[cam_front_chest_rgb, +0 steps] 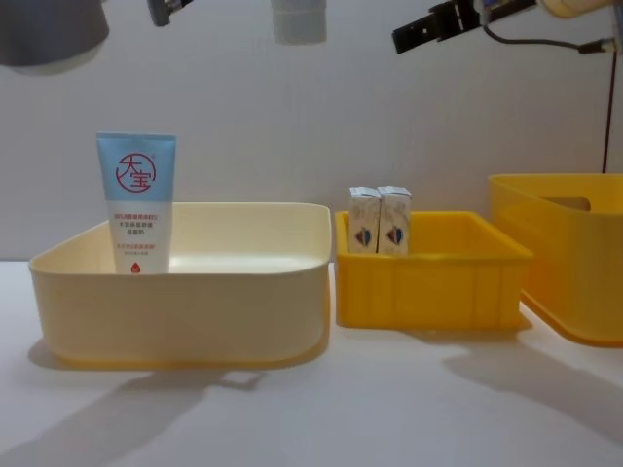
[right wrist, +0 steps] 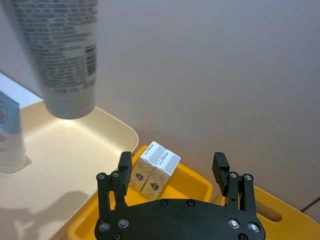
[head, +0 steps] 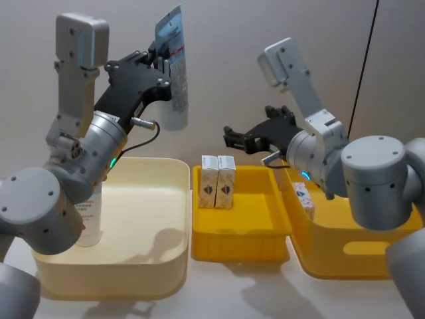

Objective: Bimanual collaborative sorting of washing and personal care products

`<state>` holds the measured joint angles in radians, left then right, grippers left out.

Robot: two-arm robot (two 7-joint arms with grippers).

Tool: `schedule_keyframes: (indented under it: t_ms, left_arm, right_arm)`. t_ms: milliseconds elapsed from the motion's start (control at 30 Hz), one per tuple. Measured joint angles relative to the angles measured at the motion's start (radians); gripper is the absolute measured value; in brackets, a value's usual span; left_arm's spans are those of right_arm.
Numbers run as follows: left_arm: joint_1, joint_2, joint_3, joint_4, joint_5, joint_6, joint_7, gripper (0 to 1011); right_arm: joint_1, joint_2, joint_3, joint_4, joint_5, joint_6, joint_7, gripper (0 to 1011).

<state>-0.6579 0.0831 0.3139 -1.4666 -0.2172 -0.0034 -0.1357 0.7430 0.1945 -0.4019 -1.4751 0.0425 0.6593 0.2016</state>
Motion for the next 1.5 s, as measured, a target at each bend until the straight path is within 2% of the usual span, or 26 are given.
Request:
schedule_keyframes:
  t_ms: [467,733,967,1167,1500]
  left_arm:
    - [-0.018,-0.01,-0.009,0.024,-0.002,0.006,-0.025,80]
    - [-0.022,-0.014,-0.013,0.033,0.0,0.007,-0.036,80]
    - [-0.019,-0.017,-0.018,0.032,0.006,0.011,-0.04,81]
    - [-0.013,-0.019,-0.021,0.027,0.012,0.015,-0.042,80]
    - [-0.002,-0.023,-0.025,0.017,0.021,0.022,-0.046,80]
  right_arm:
    - [0.035,0.05,-0.041,0.018,0.048,-0.036,0.193,1001]
    - [0.065,0.06,-0.056,0.041,0.09,-0.046,0.29,1001]
    - [0.084,0.038,-0.047,0.066,0.114,-0.046,0.303,1001]
    - [0.101,-0.003,-0.029,0.095,0.13,-0.043,0.266,1001]
    - [0.127,-0.048,-0.011,0.136,0.154,-0.018,0.235,1001]
